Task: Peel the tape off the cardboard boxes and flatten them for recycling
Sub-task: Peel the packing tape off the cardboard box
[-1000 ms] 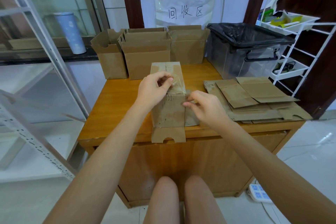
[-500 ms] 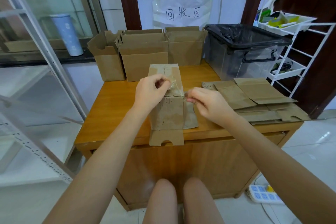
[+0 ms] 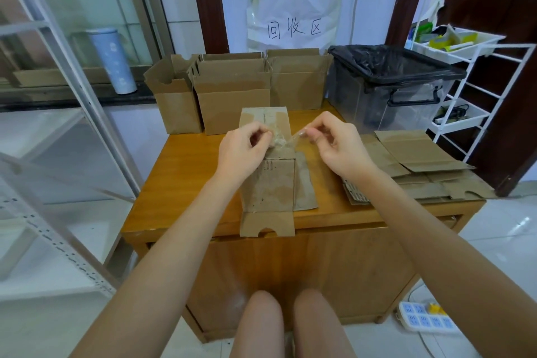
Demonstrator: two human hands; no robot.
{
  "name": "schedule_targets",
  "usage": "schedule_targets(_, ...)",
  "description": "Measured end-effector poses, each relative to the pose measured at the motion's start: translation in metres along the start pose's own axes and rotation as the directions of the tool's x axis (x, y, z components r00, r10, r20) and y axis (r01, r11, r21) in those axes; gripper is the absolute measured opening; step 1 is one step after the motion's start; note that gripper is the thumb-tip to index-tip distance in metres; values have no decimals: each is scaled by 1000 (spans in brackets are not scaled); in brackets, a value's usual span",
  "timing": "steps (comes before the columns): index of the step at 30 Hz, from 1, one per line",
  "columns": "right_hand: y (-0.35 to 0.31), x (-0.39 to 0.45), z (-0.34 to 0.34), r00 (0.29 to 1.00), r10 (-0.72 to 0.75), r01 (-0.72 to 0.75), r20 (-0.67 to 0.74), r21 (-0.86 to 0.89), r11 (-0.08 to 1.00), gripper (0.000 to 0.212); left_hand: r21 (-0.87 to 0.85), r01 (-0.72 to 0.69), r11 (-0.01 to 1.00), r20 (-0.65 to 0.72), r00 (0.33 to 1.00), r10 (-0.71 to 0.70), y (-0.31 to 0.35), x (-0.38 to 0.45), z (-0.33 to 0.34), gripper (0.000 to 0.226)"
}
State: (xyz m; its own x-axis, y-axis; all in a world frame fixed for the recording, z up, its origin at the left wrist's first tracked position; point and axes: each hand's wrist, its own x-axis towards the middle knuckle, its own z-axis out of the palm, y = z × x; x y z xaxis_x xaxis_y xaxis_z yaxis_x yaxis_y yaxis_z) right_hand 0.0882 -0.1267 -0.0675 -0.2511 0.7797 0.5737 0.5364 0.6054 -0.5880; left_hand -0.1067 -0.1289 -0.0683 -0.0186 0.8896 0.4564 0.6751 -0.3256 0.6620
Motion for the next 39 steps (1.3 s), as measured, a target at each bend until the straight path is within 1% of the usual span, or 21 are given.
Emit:
schedule_targets(3,-5,3,6,998,65,-62,-12,170,984,10,10,-7,1000,-8,1000,7,-3,0,1,9)
schedule_targets(6,-9,6,10,993,119,-109,-25,258,960,9,14,-28,1000,-12,1000,28,-3,0,2,10)
schedule_targets(8,-11,8,11,993,107,-95,-40,234,968,10,9,-31,999,-19,999,31,-3,0,2,10)
schedule_targets(12,-17,20,15,997,23,-14,-69,135,991,12,-29,-23,999,-32,999,22,-5,1,5,10)
schedule_targets(14,-24,27,21,998,17,-9,-66,120,993,11,-48,-18,999,-36,999,17,-6,2,5,11)
schedule_targets(16,-31,34,29,994,75,-59,-78,191,980,10,-72,9,997,-46,999,-13,-5,3,4,13)
schedule_targets(18,-36,37,36,980,174,-137,-98,300,944,15,-121,54,991,-50,997,-60,-3,4,2,13)
schedule_targets(20,-36,39,40,963,256,-212,-85,349,913,17,-179,107,978,-29,993,-114,-1,7,0,9)
schedule_targets(22,-34,40,42,953,301,-271,-44,325,906,21,-200,167,965,9,986,-168,2,12,-3,8)
schedule_targets(24,-33,39,43,957,290,-276,-17,252,928,35,-229,210,951,62,978,-201,4,18,-6,10)
schedule_targets(25,-31,39,43,964,264,-258,-4,208,944,38,-248,220,943,89,975,-204,5,20,-7,12)
schedule_targets(26,-31,38,43,972,236,-234,10,159,959,36,-274,230,934,115,972,-206,6,21,-9,13)
schedule_targets(28,-31,38,42,980,197,-199,31,93,976,24,-322,269,908,162,960,-227,8,24,-14,14)
schedule_targets(30,-32,37,41,983,181,-182,25,88,979,17,-347,305,887,204,947,-246,7,25,-17,15)
schedule_targets(31,-32,36,41,984,180,-181,20,90,979,17,-349,324,879,226,940,-257,7,26,-18,15)
schedule_targets(34,-30,36,43,972,232,-234,30,60,970,31,-395,441,806,276,894,-353,9,30,-23,16)
schedule_targets(36,-28,37,45,963,268,-268,8,39,963,41,-423,475,771,311,876,-369,10,31,-25,19)
schedule_targets(37,-27,39,46,962,273,-272,-1,45,961,43,-420,492,763,320,867,-383,12,30,-26,22)
schedule_targets(38,-26,40,47,961,276,-275,-2,56,960,42,-416,485,769,314,870,-379,11,29,-26,24)
schedule_targets(39,-26,41,47,960,279,-278,0,66,958,41,-419,441,793,298,892,-339,9,26,-26,25)
